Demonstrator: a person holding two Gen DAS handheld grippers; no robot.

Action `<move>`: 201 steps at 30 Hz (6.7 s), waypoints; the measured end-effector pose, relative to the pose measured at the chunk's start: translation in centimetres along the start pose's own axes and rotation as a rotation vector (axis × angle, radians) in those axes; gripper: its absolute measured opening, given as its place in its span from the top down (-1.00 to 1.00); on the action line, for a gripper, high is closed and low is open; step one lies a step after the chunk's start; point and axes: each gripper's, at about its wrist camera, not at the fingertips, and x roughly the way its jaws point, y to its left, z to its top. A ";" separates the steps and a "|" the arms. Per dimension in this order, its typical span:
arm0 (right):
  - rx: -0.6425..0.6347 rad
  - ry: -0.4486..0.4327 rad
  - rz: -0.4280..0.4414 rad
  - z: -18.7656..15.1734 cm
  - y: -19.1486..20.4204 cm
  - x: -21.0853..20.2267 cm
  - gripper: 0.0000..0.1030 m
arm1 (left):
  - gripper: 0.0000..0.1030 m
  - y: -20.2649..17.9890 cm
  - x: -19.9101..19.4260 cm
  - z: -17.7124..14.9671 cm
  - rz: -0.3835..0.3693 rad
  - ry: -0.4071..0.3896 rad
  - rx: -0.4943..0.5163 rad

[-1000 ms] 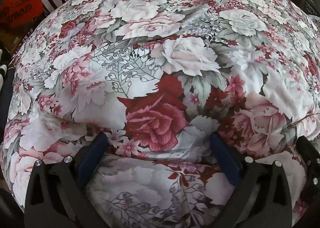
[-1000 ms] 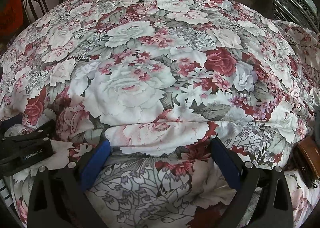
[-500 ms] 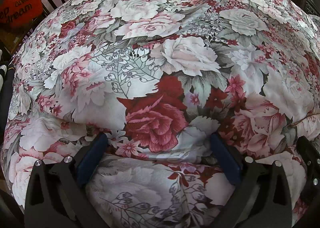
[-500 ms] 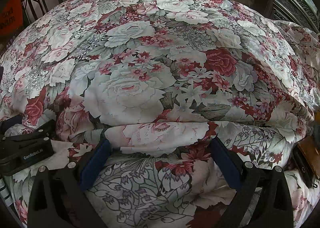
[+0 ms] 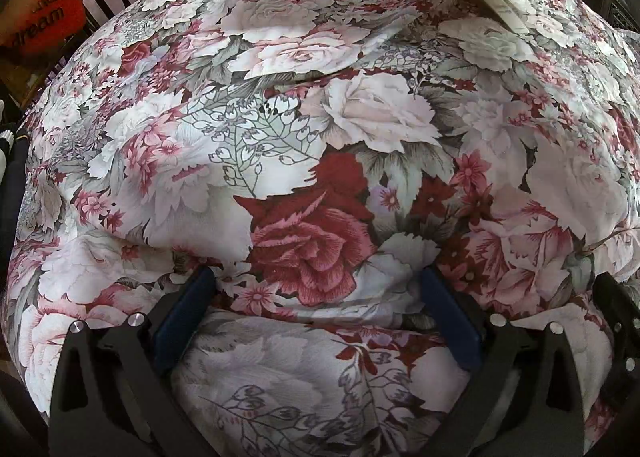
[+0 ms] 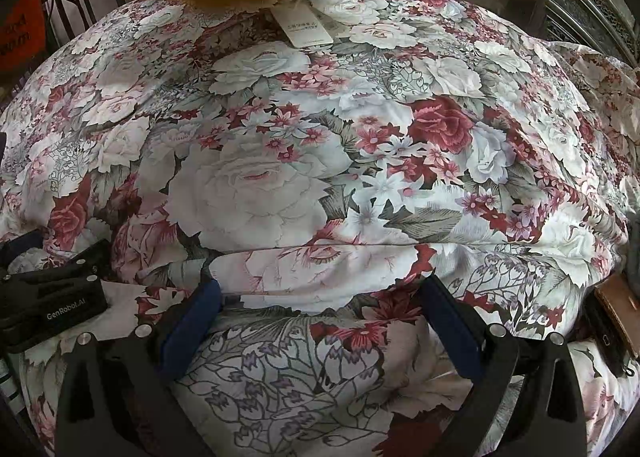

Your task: Fold small clothes

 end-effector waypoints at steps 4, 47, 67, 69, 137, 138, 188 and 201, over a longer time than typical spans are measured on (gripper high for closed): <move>0.002 -0.001 0.000 -0.2 0.0 -0.1 -0.93 | -0.92 -0.1 0.1 0.0 0.001 0.001 0.001; -0.006 0.014 -0.002 0.6 0.0 0.3 -0.93 | -0.92 0.1 1.1 1.5 0.006 0.020 0.016; -0.006 0.011 -0.003 0.4 0.1 0.3 -0.93 | -0.92 0.0 1.1 1.6 0.007 0.017 0.015; -0.006 0.011 -0.003 0.4 0.2 0.3 -0.93 | -0.92 0.1 1.2 1.7 0.007 0.018 0.015; -0.010 0.013 0.002 0.3 -0.6 0.6 -0.93 | -0.92 -0.8 0.9 1.4 0.010 0.017 0.021; -0.010 0.014 0.001 0.3 -0.6 0.6 -0.93 | -0.92 -0.8 0.9 1.4 0.010 0.017 0.021; 0.036 0.194 0.113 2.1 -2.2 1.2 -0.93 | -0.92 -0.1 2.2 3.6 -0.102 0.195 0.081; 0.123 0.092 0.161 1.3 -3.7 -10.7 -0.93 | -0.91 3.8 -9.9 5.7 -0.119 0.065 0.112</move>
